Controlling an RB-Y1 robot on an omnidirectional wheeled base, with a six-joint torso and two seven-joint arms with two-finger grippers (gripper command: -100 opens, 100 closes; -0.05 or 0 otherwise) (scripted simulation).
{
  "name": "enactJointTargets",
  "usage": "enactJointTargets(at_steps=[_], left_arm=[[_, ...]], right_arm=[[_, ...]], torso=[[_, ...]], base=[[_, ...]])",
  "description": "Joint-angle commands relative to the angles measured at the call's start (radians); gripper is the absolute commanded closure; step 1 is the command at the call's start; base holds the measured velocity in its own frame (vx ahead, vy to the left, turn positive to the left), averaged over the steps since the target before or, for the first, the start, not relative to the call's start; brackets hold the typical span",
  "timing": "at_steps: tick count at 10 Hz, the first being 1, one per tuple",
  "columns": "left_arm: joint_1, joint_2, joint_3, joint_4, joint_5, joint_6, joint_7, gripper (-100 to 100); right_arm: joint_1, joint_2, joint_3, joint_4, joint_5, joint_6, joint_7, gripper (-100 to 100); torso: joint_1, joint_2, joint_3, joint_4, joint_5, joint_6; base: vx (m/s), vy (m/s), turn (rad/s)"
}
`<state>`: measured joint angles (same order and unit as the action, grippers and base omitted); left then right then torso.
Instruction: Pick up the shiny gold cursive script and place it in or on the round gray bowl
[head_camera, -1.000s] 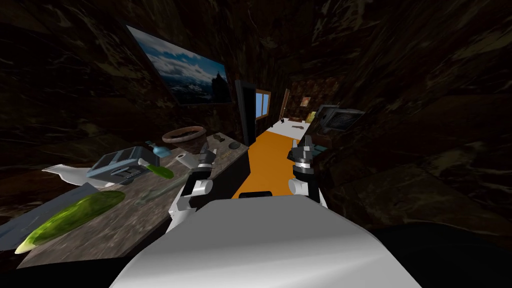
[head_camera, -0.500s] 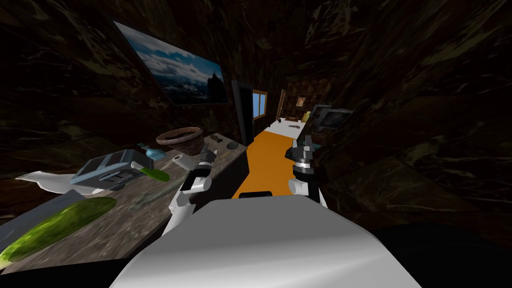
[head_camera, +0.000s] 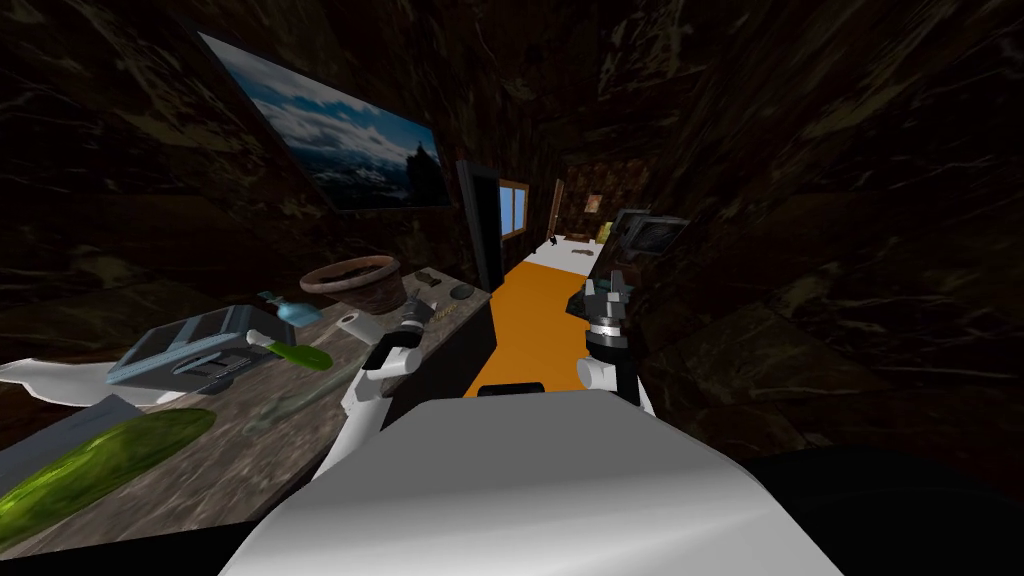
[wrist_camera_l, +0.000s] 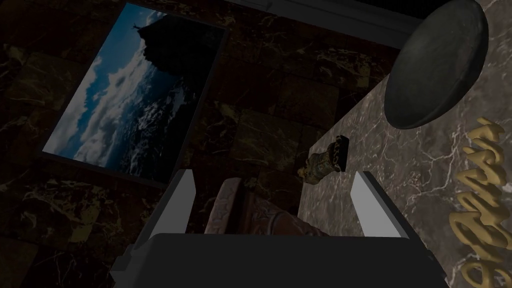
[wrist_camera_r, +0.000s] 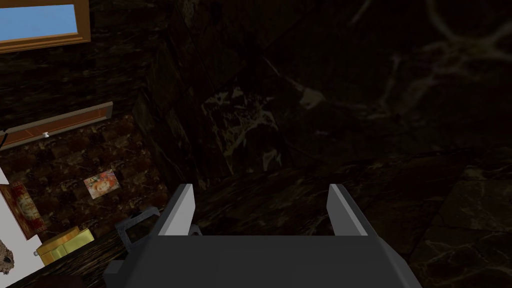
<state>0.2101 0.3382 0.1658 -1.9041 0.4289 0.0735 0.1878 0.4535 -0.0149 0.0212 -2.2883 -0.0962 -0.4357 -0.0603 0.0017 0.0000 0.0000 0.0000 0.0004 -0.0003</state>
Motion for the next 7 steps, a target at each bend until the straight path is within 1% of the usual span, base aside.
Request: enactJointTargets(at_steps=[1, 2, 3, 4, 5, 6, 7], left_arm=[[-0.009, 0.003, 0.003, 0.012, 0.014, 0.041, 0.014, -100], [-0.034, 0.012, 0.009, 0.041, 0.043, 0.073, 0.042, -100], [-0.034, 0.012, 0.009, 0.041, 0.043, 0.096, 0.042, -100], [-0.060, 0.022, 0.015, 0.069, 0.072, 0.126, 0.069, -100], [-0.060, 0.022, 0.015, 0.069, 0.072, 0.153, 0.069, -100], [-0.085, 0.031, 0.019, 0.098, 0.101, 0.184, 0.096, -100], [-0.085, 0.031, 0.019, 0.098, 0.101, 0.212, 0.096, -100]], right_arm=[[0.000, 0.000, 0.000, 0.000, 0.000, 0.000, 0.000, 0], [0.000, 0.000, 0.000, 0.000, 0.000, 0.000, 0.000, 0], [0.000, 0.000, 0.000, 0.000, 0.000, 0.000, 0.000, 0], [0.000, 0.000, 0.000, 0.000, 0.000, 0.000, 0.000, 0], [0.000, 0.000, 0.000, 0.000, 0.000, 0.000, 0.000, 0], [0.000, 0.000, 0.000, 0.000, 0.000, 0.000, 0.000, 0], [0.000, 0.000, 0.000, 0.000, 0.000, 0.000, 0.000, 0]], torso=[[0.000, 0.000, 0.000, 0.000, 0.000, 0.000], [0.000, 0.000, 0.000, 0.000, 0.000, 0.000], [0.000, 0.000, 0.000, 0.000, 0.000, 0.000], [0.000, 0.000, 0.000, 0.000, 0.000, 0.000], [0.000, -0.001, 0.000, 0.000, 0.000, 0.000], [0.000, 0.000, 0.000, 0.000, 0.000, -0.001], [0.000, -0.001, 0.000, 0.000, 0.000, 0.000]], base=[[-0.009, 0.015, -0.056], [-0.007, 0.019, -0.091], [-0.007, 0.017, -0.043], [-0.005, 0.015, -0.066], [-0.004, 0.015, -0.037], [-0.003, 0.019, -0.057], [0.000, 0.019, -0.045]])
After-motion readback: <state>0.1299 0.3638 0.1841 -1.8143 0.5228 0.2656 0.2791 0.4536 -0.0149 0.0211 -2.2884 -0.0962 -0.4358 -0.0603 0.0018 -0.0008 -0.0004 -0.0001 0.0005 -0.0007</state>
